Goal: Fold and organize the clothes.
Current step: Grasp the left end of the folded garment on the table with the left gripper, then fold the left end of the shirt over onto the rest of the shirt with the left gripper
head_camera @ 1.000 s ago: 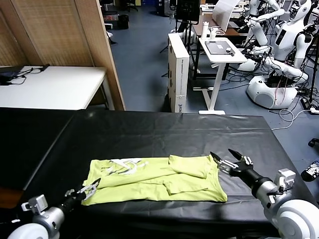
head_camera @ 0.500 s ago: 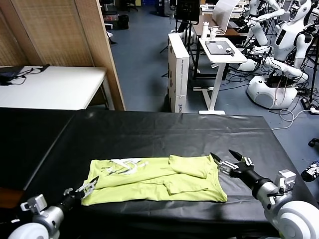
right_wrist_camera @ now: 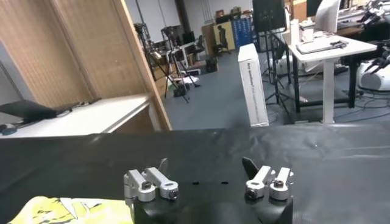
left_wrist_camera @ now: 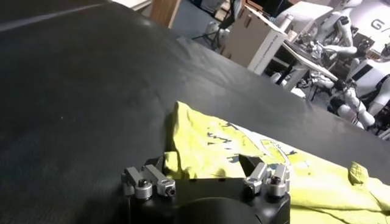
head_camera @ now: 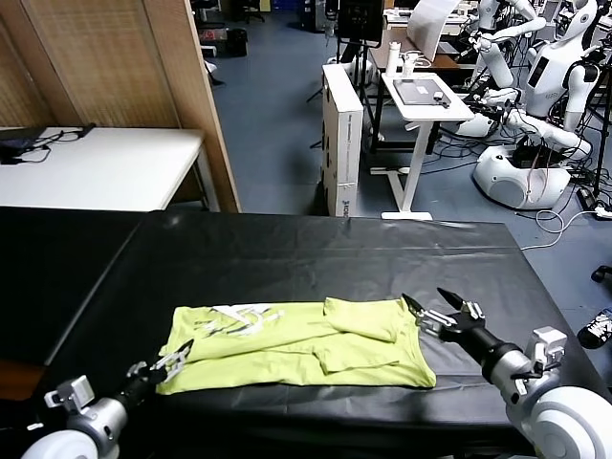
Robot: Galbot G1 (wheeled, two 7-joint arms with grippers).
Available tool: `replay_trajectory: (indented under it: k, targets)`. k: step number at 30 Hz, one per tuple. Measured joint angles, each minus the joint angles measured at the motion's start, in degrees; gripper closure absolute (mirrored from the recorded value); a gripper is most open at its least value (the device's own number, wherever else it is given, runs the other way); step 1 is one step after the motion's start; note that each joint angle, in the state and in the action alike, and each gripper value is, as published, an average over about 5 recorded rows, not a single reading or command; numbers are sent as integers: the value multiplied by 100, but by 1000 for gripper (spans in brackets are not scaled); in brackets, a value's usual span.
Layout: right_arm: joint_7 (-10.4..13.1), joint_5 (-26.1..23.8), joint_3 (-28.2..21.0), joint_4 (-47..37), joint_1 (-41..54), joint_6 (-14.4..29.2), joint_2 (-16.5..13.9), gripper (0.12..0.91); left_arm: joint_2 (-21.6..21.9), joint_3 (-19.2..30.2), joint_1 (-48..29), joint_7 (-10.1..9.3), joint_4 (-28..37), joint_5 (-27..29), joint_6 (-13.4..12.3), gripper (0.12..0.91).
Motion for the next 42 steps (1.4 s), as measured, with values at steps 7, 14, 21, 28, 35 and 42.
replay_trajectory:
  k: [7, 14, 21, 28, 35, 42]
  targets:
    - [-13, -40, -31, -43, 16, 11, 39, 118, -5, -27, 18, -104, -96, 47, -67, 855]
    - [-5, -157, -153, -167, 156, 19, 109, 118, 247, -388, 259, -138, -282, 378, -277, 855]
    - [1, -347, -365, -345, 371, 26, 210, 118, 456, -904, 620, -268, -491, 657, -413, 855]
    - [-22, -536, -368, -438, 309, 63, 277, 118, 107, -467, 475, -615, -1158, 687, -169, 855]
    - [-150, -932, -137, -449, -10, 231, 420, 118, -369, 796, -187, -860, -1358, 469, 22, 855]
    - [-291, -1468, -82, -669, -331, 509, 625, 118, -859, 2037, -905, -943, -1141, 601, 41, 855]
